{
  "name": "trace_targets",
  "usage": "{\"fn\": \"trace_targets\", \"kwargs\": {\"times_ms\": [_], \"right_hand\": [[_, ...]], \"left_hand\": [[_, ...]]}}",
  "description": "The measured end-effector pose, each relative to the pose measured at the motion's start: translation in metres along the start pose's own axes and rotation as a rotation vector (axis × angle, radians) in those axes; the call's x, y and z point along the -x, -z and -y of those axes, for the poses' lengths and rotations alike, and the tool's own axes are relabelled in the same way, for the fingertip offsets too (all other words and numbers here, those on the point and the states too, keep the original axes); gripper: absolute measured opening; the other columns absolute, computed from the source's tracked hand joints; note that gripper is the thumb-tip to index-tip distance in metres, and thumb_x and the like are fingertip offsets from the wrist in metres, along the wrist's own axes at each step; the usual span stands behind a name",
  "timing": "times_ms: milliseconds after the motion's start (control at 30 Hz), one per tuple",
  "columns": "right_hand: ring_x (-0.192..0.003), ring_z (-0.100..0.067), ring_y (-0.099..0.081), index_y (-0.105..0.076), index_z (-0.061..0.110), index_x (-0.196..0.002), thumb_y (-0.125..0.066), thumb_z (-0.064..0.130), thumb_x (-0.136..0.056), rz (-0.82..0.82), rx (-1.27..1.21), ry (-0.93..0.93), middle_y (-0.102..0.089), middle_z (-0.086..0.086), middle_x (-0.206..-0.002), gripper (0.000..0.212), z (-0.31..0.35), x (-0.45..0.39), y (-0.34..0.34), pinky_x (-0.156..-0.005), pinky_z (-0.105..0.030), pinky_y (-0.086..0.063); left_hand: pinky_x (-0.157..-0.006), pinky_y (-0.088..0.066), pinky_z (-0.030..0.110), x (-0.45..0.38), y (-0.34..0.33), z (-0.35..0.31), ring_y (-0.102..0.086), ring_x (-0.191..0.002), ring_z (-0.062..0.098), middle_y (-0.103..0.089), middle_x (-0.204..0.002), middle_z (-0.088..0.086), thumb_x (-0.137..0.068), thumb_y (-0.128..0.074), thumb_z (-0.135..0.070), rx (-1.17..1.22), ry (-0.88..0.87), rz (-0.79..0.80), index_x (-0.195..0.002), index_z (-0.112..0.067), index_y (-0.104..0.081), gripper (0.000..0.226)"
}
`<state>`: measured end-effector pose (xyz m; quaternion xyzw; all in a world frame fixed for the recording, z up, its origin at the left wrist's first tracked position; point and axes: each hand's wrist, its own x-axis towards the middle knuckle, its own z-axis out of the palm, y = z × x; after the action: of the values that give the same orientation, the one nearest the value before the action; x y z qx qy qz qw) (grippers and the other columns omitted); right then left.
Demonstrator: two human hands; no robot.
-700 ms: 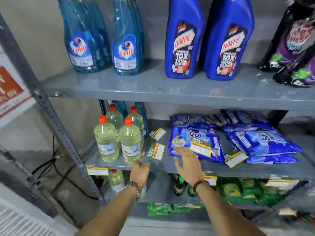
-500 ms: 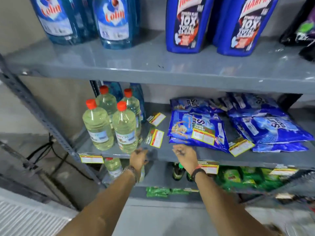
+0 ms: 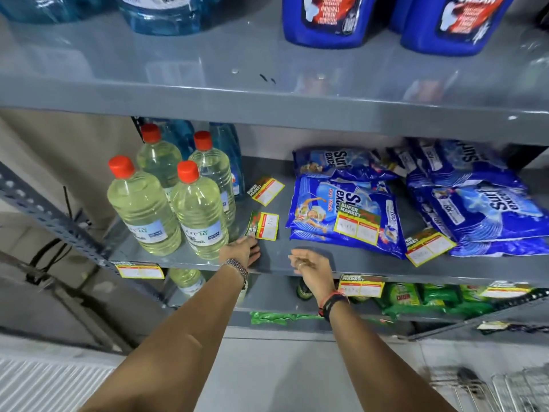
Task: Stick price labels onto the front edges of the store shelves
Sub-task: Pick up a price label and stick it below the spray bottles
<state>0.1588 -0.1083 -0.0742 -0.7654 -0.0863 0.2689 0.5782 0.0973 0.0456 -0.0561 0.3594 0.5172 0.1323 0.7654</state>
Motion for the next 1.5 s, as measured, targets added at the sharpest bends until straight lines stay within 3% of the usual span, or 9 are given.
{"fn": "trace_targets", "kwargs": {"times_ms": [200,367,467,600,767,1033,1200,1367,1500], "right_hand": [[-0.093,-0.023,-0.065,-0.069,0.012,-0.095,-0.06,0.006,-0.084,0.017,-0.073,-0.043,-0.07,-0.014,-0.1,0.016,0.001,-0.002,0.001,-0.077,-0.028,-0.055],[-0.098,-0.034,-0.065,-0.063,-0.002,-0.105,-0.047,0.002,-0.09,-0.013,-0.259,-0.087,-0.067,-0.022,-0.108,0.022,0.017,0.003,0.006,-0.081,-0.032,-0.054],[-0.084,-0.026,-0.068,-0.058,-0.006,-0.112,-0.05,0.012,-0.093,-0.019,-0.404,-0.084,-0.065,-0.02,-0.106,0.028,0.039,0.009,0.011,-0.067,-0.025,-0.057],[-0.067,-0.015,-0.069,-0.059,-0.006,-0.109,-0.049,0.013,-0.093,0.035,-0.42,-0.063,-0.065,-0.025,-0.106,0.026,0.067,0.022,0.021,-0.055,-0.019,-0.057],[-0.081,-0.016,-0.068,-0.064,-0.002,-0.109,-0.062,0.014,-0.087,0.117,-0.28,0.129,-0.068,-0.018,-0.103,0.027,0.086,0.053,0.039,-0.066,-0.017,-0.057],[-0.077,-0.005,-0.068,-0.066,-0.002,-0.105,-0.063,0.01,-0.085,0.013,-0.124,0.27,-0.069,-0.013,-0.104,0.023,0.106,0.079,0.047,-0.06,-0.012,-0.054],[-0.073,-0.007,-0.068,-0.069,0.002,-0.096,-0.069,0.008,-0.08,-0.015,-0.08,0.356,-0.071,-0.013,-0.096,0.017,0.129,0.09,0.034,-0.056,-0.012,-0.053],[-0.07,-0.009,-0.07,-0.073,0.018,-0.085,-0.075,0.012,-0.075,0.054,-0.003,0.571,-0.073,0.011,-0.075,0.012,0.179,0.116,0.001,-0.062,-0.015,-0.055],[-0.058,0.002,-0.062,-0.072,0.028,-0.075,-0.076,0.009,-0.074,0.101,0.057,0.751,-0.07,0.017,-0.06,0.019,0.225,0.139,-0.048,-0.058,-0.008,-0.048]], "left_hand": [[-0.046,-0.053,0.016,0.002,0.007,0.005,-0.059,-0.065,0.015,-0.06,-0.074,0.009,-0.087,-0.057,0.0,0.123,-0.059,-0.099,-0.106,0.006,-0.059,0.02],[-0.046,-0.055,0.017,0.028,0.02,0.011,-0.063,-0.042,0.006,-0.065,-0.066,0.009,-0.082,-0.063,0.002,0.12,-0.162,-0.074,-0.078,-0.001,-0.062,0.005],[-0.042,-0.053,0.016,0.049,0.035,0.011,-0.063,-0.041,0.004,-0.069,-0.051,-0.004,-0.086,-0.059,0.0,-0.009,-0.256,0.025,-0.073,-0.007,-0.064,0.015],[-0.039,-0.048,0.015,0.077,0.046,-0.001,-0.065,-0.045,0.004,-0.069,-0.09,0.014,-0.087,-0.058,-0.002,-0.159,-0.336,0.128,-0.104,0.01,-0.064,0.021],[-0.054,-0.057,0.016,0.105,0.042,-0.024,-0.069,-0.055,0.002,-0.069,-0.097,0.017,-0.086,-0.061,-0.005,-0.276,-0.451,0.245,-0.109,0.006,-0.064,0.026],[-0.05,-0.052,0.011,0.136,0.038,-0.043,-0.067,-0.052,-0.001,-0.069,-0.089,0.012,-0.085,-0.063,-0.007,-0.326,-0.542,0.283,-0.109,0.005,-0.065,0.027],[-0.053,-0.054,0.013,0.148,0.051,-0.056,-0.066,-0.053,-0.001,-0.072,-0.082,0.004,-0.084,-0.063,-0.002,-0.264,-0.61,0.243,-0.105,0.005,-0.067,0.023],[-0.068,-0.057,0.018,0.169,0.09,-0.091,-0.066,-0.078,0.014,-0.071,-0.084,0.004,-0.082,-0.066,-0.008,-0.124,-0.795,0.174,-0.098,0.002,-0.07,0.019],[-0.076,-0.055,0.019,0.183,0.119,-0.127,-0.066,-0.08,0.009,-0.072,-0.084,0.003,-0.083,-0.066,-0.012,0.042,-0.926,0.027,-0.086,-0.01,-0.072,0.007]]}}
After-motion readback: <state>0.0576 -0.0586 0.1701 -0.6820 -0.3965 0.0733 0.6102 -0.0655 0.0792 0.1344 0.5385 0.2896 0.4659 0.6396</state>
